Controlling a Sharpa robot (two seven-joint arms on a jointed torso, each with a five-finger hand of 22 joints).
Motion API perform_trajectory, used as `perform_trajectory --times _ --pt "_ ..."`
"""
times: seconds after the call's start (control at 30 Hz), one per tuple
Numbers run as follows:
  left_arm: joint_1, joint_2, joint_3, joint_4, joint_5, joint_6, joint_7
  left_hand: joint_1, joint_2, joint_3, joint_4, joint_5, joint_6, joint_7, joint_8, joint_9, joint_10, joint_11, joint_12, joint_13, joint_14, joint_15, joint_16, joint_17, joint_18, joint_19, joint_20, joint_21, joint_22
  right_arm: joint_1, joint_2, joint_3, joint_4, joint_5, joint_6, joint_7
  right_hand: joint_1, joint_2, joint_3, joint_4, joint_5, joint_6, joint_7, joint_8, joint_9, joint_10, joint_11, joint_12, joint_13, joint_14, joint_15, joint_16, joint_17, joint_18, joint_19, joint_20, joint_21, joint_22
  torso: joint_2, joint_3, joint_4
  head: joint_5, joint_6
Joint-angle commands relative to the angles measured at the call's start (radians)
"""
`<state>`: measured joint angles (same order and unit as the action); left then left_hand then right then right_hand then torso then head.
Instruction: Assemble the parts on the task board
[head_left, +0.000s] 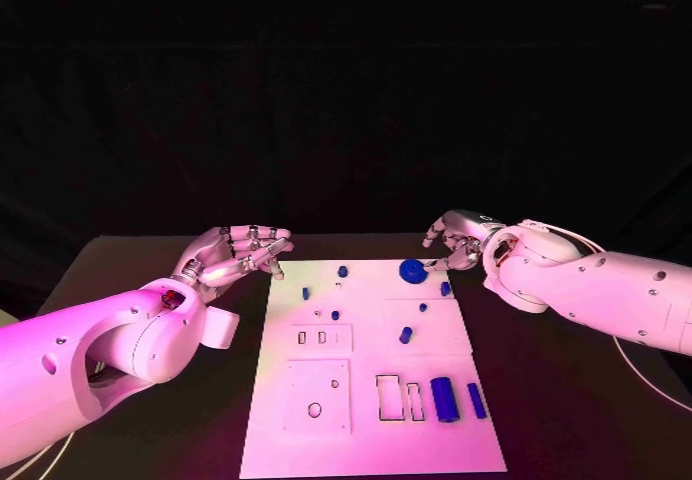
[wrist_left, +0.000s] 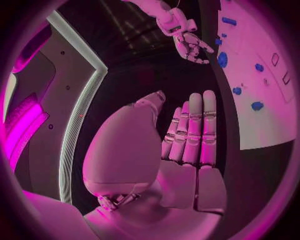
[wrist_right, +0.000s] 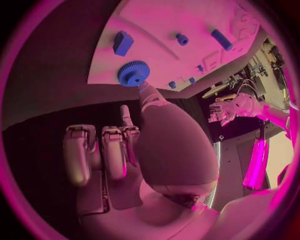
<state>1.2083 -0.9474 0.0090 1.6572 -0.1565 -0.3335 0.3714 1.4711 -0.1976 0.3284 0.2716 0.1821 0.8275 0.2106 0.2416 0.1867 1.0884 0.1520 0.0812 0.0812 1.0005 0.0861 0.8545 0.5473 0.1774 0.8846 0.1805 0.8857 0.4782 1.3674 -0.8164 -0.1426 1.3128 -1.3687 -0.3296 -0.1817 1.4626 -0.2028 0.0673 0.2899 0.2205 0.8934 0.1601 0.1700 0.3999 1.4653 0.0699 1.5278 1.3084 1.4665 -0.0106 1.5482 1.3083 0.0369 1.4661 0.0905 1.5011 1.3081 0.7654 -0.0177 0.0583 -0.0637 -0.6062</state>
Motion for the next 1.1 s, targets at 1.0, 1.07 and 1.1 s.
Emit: perform_trajectory --times 1.0,1.07,1.1 --pt "0.001 0.008 0.001 -0.011 0.002 0.022 0.006 0.002 0.002 0.006 -0.001 -0.007 -0.009 0.013 -0.005 0.002 -0.005 0.003 -0.003 0.001 -0.007 -0.002 0.005 -0.002 0.004 -0.009 0.0 0.006 0.002 -0.035 0.092 -0.001 -0.095 0.062 0.094 -0.013 -0.002 0.027 0.005 -0.003 0.013 0.003 0.0 0.012 0.013 0.083 0.008 0.027 0.236 0.095 0.014 0.013 0.219 -0.027 0.088 0.014 0.04 0.223 -0.002 -0.0012 -0.0003 0.009 -0.017" --pt "0.001 0.008 0.001 -0.011 0.002 0.022 0.005 0.002 0.002 0.006 -0.001 -0.007 -0.009 0.013 -0.004 0.002 -0.004 0.003 -0.003 0.002 -0.007 -0.002 0.005 -0.002 0.004 -0.011 0.0 0.009 0.004 -0.036 0.094 -0.001 -0.098 0.064 0.094 -0.011 0.003 0.033 0.013 -0.004 0.02 0.01 -0.002 0.016 0.015 0.087 0.007 0.03 0.241 0.095 0.013 0.013 0.22 -0.028 0.089 0.014 0.043 0.227 -0.001 -0.0011 -0.0006 0.01 -0.017" --pt "0.001 0.008 0.001 -0.011 0.002 0.022 0.005 0.002 0.002 0.006 -0.001 -0.007 -0.009 0.013 -0.004 0.002 -0.004 0.003 -0.003 0.002 -0.007 -0.002 0.005 -0.002 0.004 -0.011 0.0 0.009 0.004 -0.036 0.095 -0.001 -0.099 0.065 0.094 -0.01 0.004 0.036 0.016 -0.004 0.022 0.013 -0.002 0.017 0.015 0.088 0.006 0.031 0.242 0.095 0.012 0.013 0.221 -0.028 0.089 0.013 0.043 0.228 -0.001 -0.0009 -0.0006 0.01 -0.017"
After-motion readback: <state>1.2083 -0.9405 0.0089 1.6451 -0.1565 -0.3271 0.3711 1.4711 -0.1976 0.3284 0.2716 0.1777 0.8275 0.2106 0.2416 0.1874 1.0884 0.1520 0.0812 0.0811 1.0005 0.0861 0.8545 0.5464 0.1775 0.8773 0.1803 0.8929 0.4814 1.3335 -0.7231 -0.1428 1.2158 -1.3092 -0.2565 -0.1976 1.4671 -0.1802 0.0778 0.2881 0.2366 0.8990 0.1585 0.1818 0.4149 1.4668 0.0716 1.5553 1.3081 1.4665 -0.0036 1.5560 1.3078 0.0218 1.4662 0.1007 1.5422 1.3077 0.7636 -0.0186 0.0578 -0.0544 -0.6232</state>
